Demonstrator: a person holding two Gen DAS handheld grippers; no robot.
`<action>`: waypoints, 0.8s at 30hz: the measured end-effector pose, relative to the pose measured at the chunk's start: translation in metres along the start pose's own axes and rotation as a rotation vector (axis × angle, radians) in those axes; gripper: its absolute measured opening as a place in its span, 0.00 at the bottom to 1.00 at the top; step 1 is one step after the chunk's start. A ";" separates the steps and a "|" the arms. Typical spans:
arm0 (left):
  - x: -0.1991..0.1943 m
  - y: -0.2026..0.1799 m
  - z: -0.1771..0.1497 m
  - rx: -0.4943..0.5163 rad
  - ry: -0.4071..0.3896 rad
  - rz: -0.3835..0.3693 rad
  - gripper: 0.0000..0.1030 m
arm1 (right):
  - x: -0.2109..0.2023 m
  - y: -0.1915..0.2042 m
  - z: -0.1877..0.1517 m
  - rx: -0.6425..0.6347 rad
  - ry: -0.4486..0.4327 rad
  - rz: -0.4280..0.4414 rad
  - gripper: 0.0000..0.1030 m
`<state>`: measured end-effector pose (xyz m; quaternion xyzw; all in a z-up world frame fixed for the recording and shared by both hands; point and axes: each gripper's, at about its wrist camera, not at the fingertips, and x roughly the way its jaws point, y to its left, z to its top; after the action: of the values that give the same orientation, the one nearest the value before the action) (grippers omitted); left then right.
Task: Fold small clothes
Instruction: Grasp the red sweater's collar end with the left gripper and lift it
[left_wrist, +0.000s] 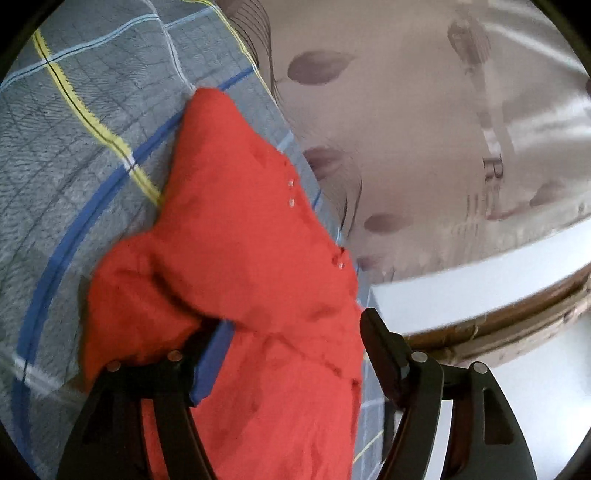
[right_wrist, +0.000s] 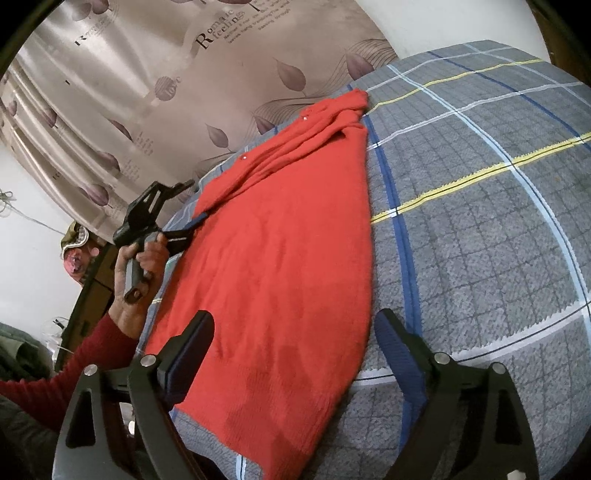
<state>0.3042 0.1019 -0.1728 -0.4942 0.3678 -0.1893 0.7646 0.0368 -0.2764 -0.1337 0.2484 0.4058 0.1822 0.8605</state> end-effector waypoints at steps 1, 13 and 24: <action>-0.002 0.001 0.001 -0.005 -0.030 -0.002 0.69 | 0.000 0.000 0.000 0.000 -0.001 -0.001 0.86; -0.041 0.038 0.007 -0.030 -0.248 0.157 0.08 | 0.001 0.003 -0.001 -0.008 -0.004 -0.001 0.87; -0.067 0.022 0.003 0.038 -0.301 0.099 0.40 | 0.002 0.003 -0.001 -0.017 -0.002 0.003 0.89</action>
<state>0.2608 0.1577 -0.1664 -0.4839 0.2695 -0.0822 0.8285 0.0369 -0.2725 -0.1335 0.2419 0.4032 0.1868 0.8626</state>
